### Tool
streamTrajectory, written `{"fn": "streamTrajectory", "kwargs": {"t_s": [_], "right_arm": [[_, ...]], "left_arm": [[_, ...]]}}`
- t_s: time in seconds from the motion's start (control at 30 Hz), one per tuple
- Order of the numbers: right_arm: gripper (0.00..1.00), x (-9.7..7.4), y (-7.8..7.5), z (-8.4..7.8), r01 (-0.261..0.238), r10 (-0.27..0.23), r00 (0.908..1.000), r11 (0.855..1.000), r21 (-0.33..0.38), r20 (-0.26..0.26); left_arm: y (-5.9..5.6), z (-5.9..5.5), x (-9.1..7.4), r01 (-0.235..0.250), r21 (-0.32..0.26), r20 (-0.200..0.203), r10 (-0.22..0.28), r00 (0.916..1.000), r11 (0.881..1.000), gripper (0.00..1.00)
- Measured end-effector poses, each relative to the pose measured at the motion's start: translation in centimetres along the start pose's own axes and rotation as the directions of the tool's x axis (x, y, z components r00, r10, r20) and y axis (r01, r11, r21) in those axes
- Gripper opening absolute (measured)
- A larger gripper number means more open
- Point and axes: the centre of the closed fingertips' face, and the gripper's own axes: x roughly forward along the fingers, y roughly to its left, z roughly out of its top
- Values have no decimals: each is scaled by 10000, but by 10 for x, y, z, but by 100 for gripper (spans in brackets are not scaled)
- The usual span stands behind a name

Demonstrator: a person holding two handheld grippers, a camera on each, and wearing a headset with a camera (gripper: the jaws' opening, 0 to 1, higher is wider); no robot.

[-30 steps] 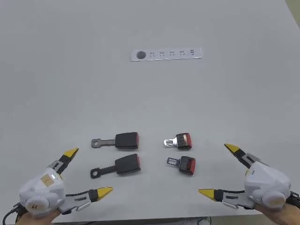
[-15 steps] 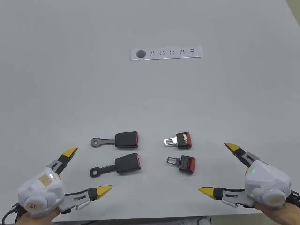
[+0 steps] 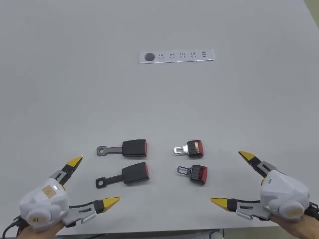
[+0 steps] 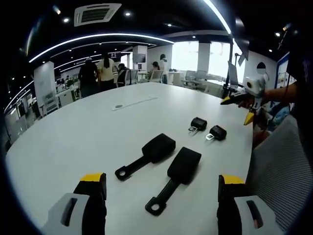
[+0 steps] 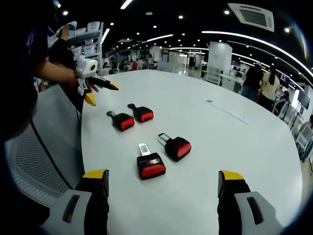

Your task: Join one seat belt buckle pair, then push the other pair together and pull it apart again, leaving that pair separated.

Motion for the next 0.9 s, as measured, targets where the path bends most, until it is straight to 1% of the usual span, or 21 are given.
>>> {"fn": "streamTrajectory", "kwargs": {"t_s": [0.57,0.9], "right_arm": [[93,0,-1,0,10,-10,10000,10000,-28,-9],[93,0,-2,1,19,-19,10000,10000,-68,-5]], "left_arm": [[3,-6,1,39,173,-111,-37,9999,9998,95],[2,-4,0,36,197,-105,-34,9999,9998,95]]}}
